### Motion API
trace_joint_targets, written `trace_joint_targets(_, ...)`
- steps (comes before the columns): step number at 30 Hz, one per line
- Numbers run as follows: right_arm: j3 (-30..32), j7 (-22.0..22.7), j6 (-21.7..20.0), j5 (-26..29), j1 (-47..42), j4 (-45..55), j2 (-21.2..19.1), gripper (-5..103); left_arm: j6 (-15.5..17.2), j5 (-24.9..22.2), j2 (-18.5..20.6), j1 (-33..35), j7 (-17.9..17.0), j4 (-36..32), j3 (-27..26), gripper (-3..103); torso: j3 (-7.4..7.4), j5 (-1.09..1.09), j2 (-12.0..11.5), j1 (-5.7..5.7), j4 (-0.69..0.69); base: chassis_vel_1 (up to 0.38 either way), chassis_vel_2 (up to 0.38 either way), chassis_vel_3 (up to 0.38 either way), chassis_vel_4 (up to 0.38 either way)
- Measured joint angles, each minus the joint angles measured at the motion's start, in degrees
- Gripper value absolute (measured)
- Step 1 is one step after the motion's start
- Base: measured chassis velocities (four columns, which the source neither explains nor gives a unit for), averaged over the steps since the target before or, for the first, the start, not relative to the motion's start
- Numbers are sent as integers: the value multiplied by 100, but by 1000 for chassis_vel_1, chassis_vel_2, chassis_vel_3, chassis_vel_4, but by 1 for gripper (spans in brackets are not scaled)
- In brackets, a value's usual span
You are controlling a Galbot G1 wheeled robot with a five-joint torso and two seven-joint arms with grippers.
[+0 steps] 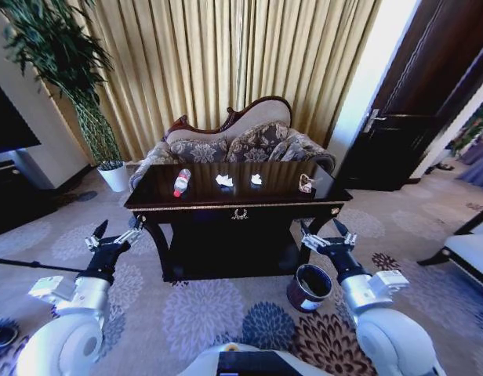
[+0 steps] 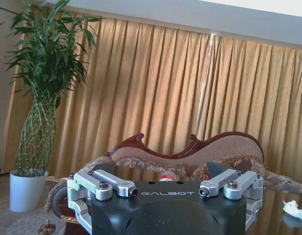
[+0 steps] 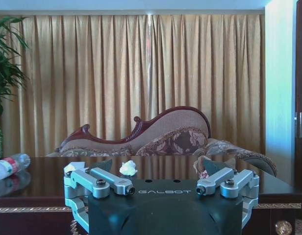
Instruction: Move to the front of the table and place the trash on the table into the trash bin.
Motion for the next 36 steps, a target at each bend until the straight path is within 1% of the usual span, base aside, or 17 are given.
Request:
trace_joint_targets(4, 0, -5, 0, -11, -10, 0, 10, 100, -44, 9, -7, -1, 37, 37, 3, 100, 0, 0, 0, 0, 2, -166, 169, 178, -176)
trace_joint_targets(19, -12, -14, 20, -60, -26, 0, 45, 100, -101, 31, -18, -9, 79, 104, 17, 100, 0, 0, 0, 0, 1, -179, 169, 176, -172)
trace_joint_targets(29, -53, -21, 180, -126, -48, 0, 65, 100, -132, 36, -31, -2, 84, 108, 18, 100, 0, 0, 0, 1, 2, -174, 171, 172, -165)
trace_joint_targets(36, -68, -43, 208, -131, -71, 0, 82, 100, -133, 44, -41, 3, 87, 97, 28, 100, 1, -1, -2, 3, 2, -60, 78, 52, -73)
